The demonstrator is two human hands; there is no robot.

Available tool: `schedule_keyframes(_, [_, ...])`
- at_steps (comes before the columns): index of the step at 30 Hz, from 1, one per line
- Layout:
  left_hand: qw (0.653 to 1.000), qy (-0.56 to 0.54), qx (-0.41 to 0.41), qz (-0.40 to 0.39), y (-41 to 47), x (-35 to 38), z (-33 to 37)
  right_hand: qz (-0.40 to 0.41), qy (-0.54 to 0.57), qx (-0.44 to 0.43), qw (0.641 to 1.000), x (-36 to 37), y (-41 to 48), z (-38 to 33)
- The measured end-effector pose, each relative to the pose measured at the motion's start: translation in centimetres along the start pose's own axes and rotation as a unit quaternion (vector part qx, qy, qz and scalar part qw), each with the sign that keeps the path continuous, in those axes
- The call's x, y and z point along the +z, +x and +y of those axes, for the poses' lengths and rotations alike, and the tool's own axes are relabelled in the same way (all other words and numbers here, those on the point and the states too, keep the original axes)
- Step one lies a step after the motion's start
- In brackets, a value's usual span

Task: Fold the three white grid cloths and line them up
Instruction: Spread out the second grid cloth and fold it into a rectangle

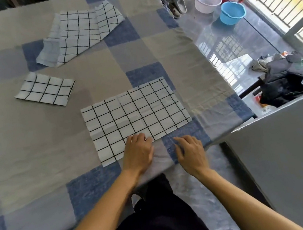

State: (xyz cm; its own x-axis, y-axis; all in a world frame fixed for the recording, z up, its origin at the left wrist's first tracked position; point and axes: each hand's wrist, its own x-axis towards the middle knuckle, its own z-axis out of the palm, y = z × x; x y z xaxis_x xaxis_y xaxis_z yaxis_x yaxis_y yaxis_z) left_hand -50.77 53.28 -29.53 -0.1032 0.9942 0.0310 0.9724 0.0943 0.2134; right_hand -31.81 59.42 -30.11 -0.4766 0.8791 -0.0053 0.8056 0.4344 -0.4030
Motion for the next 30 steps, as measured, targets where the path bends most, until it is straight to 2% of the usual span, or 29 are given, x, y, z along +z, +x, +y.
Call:
schedule_keyframes(8, [0.996, 0.038, 0.073, -0.027, 2.5, 1.1, -0.4, 0.025, 0.037, 0.047, 0.998, 0.8, -0.3, -0.2])
schedule_keyframes(14, [0.996, 0.02, 0.077, -0.029, 3.1, 1.1, -0.5, -0.032, 0.151, 0.095, 0.983, 1.2, 0.7, -2.6])
schedule_keyframes(18, [0.998, -0.026, 0.059, 0.008, 3.3, 0.5, 0.1, -0.068, 0.216, 0.187, 0.956, 0.8, 2.0, -4.5])
schedule_keyframes(24, [0.996, -0.092, 0.01, 0.019, 2.9, 0.1, 2.7, -0.075, 0.376, 0.319, 0.867, 0.4, 4.0, -5.4])
schedule_keyframes(30, [0.983, -0.18, -0.03, -0.001, 1.9, 0.0, 3.3, -0.065, 0.358, 0.356, 0.861, -0.6, 5.1, -4.1])
